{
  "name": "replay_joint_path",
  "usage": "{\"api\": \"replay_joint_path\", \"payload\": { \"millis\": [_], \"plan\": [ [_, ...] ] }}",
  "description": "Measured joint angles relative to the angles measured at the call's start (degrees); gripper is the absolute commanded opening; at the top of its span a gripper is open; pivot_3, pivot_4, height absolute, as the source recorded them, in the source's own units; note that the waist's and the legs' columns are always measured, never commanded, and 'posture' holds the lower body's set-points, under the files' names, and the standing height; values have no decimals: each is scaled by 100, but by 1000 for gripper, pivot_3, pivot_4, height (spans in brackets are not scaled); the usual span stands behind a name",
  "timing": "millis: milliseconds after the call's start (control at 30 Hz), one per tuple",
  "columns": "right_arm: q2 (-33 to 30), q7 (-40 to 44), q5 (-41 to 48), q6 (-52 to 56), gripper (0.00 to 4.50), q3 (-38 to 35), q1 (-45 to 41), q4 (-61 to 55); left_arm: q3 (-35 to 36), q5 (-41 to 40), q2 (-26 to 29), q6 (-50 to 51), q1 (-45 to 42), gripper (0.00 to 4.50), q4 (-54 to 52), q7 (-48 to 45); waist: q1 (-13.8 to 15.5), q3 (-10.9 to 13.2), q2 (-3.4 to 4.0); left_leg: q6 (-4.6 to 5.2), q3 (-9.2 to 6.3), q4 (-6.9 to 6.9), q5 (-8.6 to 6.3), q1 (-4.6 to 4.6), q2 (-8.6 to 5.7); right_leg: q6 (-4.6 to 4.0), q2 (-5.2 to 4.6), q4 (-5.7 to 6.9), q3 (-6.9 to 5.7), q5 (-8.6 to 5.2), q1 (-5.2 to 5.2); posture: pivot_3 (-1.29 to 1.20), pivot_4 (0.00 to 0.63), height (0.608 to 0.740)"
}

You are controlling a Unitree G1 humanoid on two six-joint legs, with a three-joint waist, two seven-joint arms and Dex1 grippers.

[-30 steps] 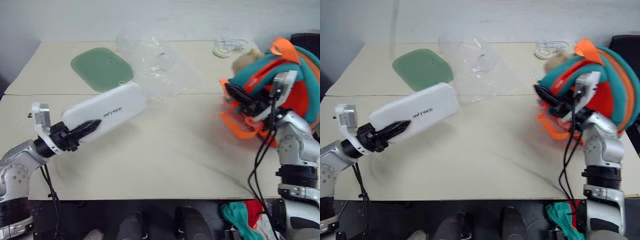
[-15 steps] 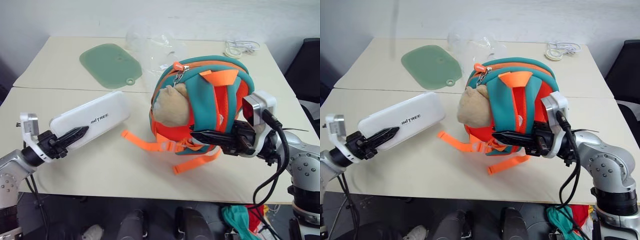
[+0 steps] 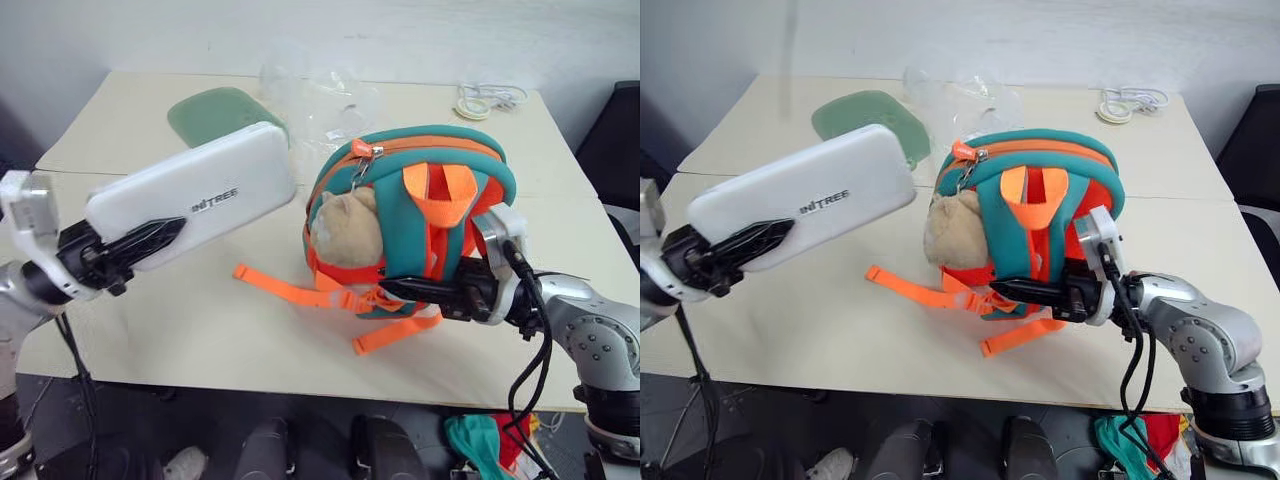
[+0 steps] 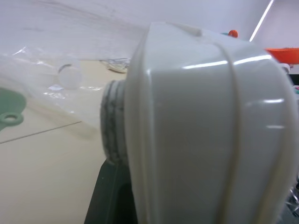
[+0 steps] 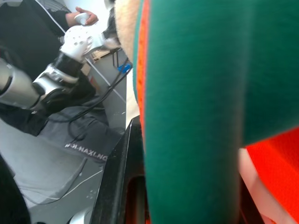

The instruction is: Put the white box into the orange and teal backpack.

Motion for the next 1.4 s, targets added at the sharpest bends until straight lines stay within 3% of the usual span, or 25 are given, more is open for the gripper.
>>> {"api": "replay_joint_path", "payload": {
  "millis": [233,400,600,767,900,1067,1233,1400],
  "plan": [
    [22,10,-153,-91,465,-7,49,87,-594,333,309,-139,-117,1269,103,-590,-22,0,0,0,13,0,1,-1,9,0,15,-5,4,0,-4,0,150,740],
    [85,-37,-165,-106,465,-8,103,84,-981,942,337,-766,-241,1269,243,-904,11,1,-2,4,11,15,1,-2,5,1,7,-11,3,0,-2,0,150,740],
    [70,-23,-154,-88,465,-19,127,87,-1864,1680,292,-1299,-1242,1269,473,-1170,90,1,-3,4,9,19,-1,-1,3,1,5,-6,4,1,-1,0,150,740],
    [15,96,-116,31,465,12,-7,95,-3145,2493,-293,-1174,-2919,1269,1138,-1198,164,2,-5,24,8,33,8,-15,-12,16,27,13,-13,8,0,0,150,740],
    [-8,195,-72,184,465,88,-84,88,-4035,3070,-1396,-847,-4238,1269,2266,-1068,160,4,-9,51,14,55,10,-43,-22,44,31,1,-47,24,-8,0,150,740],
    [6,193,-91,175,465,159,-129,83,-4369,3591,-2420,-1076,-4802,1269,3429,-825,89,4,-10,57,26,51,11,-47,-21,55,31,-6,-42,29,-19,0,150,740],
    [100,80,-114,134,464,197,-141,81,-4233,3792,-2516,-1345,-4635,2791,3545,-785,74,5,-11,54,23,60,14,-46,-17,54,25,6,-40,30,-20,0,150,740],
    [172,-12,-227,16,464,183,2,87,-3505,3143,-1229,-929,-3933,4191,2451,-1661,-32,5,-9,50,18,54,14,-47,-12,53,15,2,-43,29,-21,0,150,740]
  ]
}}
